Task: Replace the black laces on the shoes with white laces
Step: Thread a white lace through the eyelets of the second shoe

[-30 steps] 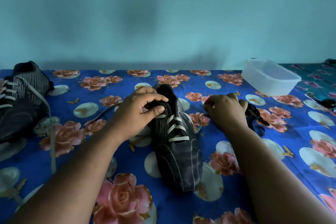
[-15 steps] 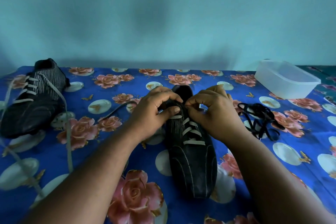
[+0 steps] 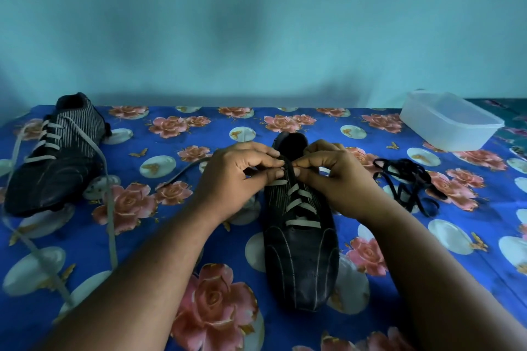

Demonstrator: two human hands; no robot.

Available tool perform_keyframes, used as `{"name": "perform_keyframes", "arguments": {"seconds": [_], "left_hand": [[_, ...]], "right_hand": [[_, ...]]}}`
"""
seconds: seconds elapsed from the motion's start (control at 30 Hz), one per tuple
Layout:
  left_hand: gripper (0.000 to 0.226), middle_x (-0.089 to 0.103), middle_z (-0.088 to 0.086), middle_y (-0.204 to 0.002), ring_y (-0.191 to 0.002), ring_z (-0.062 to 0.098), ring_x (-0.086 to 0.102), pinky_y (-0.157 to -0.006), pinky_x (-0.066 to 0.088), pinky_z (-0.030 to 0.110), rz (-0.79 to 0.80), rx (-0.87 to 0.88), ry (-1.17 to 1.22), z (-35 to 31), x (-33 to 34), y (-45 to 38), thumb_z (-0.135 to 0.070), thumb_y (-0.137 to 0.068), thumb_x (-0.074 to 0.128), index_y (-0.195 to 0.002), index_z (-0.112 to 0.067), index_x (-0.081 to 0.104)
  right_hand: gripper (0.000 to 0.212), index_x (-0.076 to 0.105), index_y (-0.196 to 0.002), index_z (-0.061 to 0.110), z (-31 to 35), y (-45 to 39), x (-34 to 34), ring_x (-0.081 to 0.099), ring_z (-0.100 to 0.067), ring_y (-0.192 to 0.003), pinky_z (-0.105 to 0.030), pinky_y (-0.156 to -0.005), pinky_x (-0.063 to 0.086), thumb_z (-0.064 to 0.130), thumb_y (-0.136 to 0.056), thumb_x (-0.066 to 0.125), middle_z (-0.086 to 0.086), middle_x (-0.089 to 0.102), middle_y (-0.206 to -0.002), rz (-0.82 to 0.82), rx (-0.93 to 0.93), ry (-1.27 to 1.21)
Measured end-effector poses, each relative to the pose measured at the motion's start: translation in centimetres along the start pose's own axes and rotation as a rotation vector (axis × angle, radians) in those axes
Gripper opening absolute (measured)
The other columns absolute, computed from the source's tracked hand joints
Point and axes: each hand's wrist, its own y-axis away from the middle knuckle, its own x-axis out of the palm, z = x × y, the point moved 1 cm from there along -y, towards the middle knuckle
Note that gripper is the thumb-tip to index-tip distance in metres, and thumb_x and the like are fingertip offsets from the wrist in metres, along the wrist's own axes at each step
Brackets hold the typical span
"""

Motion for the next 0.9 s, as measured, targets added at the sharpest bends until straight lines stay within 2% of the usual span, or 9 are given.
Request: {"name": "perform_keyframes", "arguments": {"seconds": [0.17, 0.27, 0.37, 0.47, 0.53, 0.67, 0.77, 0.83, 0.9], "left_hand": [[0.004, 0.071, -0.005, -0.103, -0.097, 0.016, 0.068, -0.079, 0.058, 0.036, 0.040, -0.089, 0.029, -0.5, -0.1, 0.1, -0.013, -0.092, 0.075, -0.096, -0.014, 0.075], [0.004, 0.070, -0.004, -0.095, -0.090, 0.010, 0.066, -0.083, 0.057, 0.033, 0.060, -0.356, 0.191, -0.2, -0.6, 0.2, -0.013, -0.097, 0.067, -0.098, -0.013, 0.072], [0.009, 0.072, 0.017, -0.097, -0.090, 0.023, 0.069, -0.083, 0.060, 0.042, 0.018, -0.589, 0.319, 0.8, -1.5, 0.0, -0.017, -0.100, 0.063, -0.099, -0.014, 0.071], [0.011, 0.072, 0.029, -0.096, -0.087, 0.037, 0.075, -0.075, 0.063, 0.047, -0.199, -0.747, 0.528, 0.9, -2.3, -0.5, -0.016, -0.104, 0.056, -0.102, -0.008, 0.061], [0.011, 0.076, 0.014, -0.086, -0.078, 0.027, 0.076, -0.069, 0.064, 0.046, -0.399, -0.815, 0.386, 2.2, -3.2, -0.6, -0.023, -0.103, 0.055, -0.102, -0.013, 0.059], [0.030, 0.061, -0.002, -0.121, -0.103, 0.023, 0.067, -0.085, 0.058, 0.052, -0.383, -0.550, -0.275, 4.0, -4.1, -0.3, -0.047, -0.092, 0.058, -0.110, -0.024, 0.064], [0.030, 0.048, -0.005, -0.127, -0.113, 0.007, 0.061, -0.083, 0.061, 0.043, -0.196, -0.242, -0.148, 2.4, -1.9, -0.5, -0.043, -0.098, 0.064, -0.115, -0.019, 0.065], [0.039, 0.054, -0.004, -0.120, -0.116, 0.019, 0.059, -0.089, 0.058, 0.037, -0.009, -0.141, -0.138, 1.2, -0.3, -0.4, -0.063, -0.095, 0.055, -0.102, -0.026, 0.067], [0.040, 0.057, -0.008, -0.112, -0.118, 0.020, 0.052, -0.094, 0.052, 0.044, 0.083, -0.108, -0.169, 0.7, 0.8, 0.0, -0.068, -0.092, 0.053, -0.093, -0.030, 0.066]], "right_hand": [[0.025, 0.075, -0.117, 0.039, -0.9, 0.1, -1.0, 0.055, -0.016, -0.116, -0.048, -0.110, 0.039, 0.044, -0.101, 0.056, 0.012, 0.061, -0.106, -0.031, 0.079, -0.101], [0.028, 0.074, -0.115, 0.045, -1.8, 0.1, -1.3, 0.053, -0.022, -0.121, -0.051, -0.108, 0.040, 0.053, -0.100, 0.051, 0.011, 0.060, -0.108, -0.027, 0.132, -0.059], [0.024, 0.075, -0.110, 0.046, -2.3, 0.1, -1.5, 0.057, -0.017, -0.118, -0.051, -0.109, 0.040, 0.052, -0.101, 0.053, 0.015, 0.063, -0.108, -0.021, 0.143, -0.070], [0.020, 0.077, -0.109, 0.038, -2.0, 0.1, -1.5, 0.062, -0.006, -0.110, -0.043, -0.110, 0.042, 0.038, -0.102, 0.058, 0.009, 0.065, -0.110, -0.028, 0.149, -0.095], [0.020, 0.077, -0.110, 0.036, -1.8, 0.2, -1.5, 0.062, -0.003, -0.108, -0.035, -0.106, 0.044, 0.037, -0.101, 0.059, 0.008, 0.065, -0.112, -0.015, 0.162, -0.097], [0.018, 0.077, -0.109, 0.035, -1.7, 0.1, -1.5, 0.062, 0.000, -0.107, -0.018, -0.095, 0.043, 0.035, -0.100, 0.061, 0.008, 0.064, -0.113, -0.006, 0.187, -0.112], [0.017, 0.077, -0.106, 0.035, -1.7, 0.0, -1.3, 0.061, 0.000, -0.104, -0.011, -0.087, 0.040, 0.032, -0.100, 0.062, 0.009, 0.063, -0.111, -0.010, 0.183, -0.113], [0.016, 0.077, -0.105, 0.035, -1.7, -0.1, -1.2, 0.061, -0.001, -0.104, -0.014, -0.088, 0.041, 0.031, -0.100, 0.062, 0.010, 0.062, -0.109, -0.013, 0.172, -0.112], [0.016, 0.077, -0.105, 0.035, -1.8, -0.1, -1.2, 0.061, -0.002, -0.105, -0.018, -0.090, 0.041, 0.031, -0.100, 0.063, 0.010, 0.062, -0.109, -0.014, 0.166, -0.110]]}}
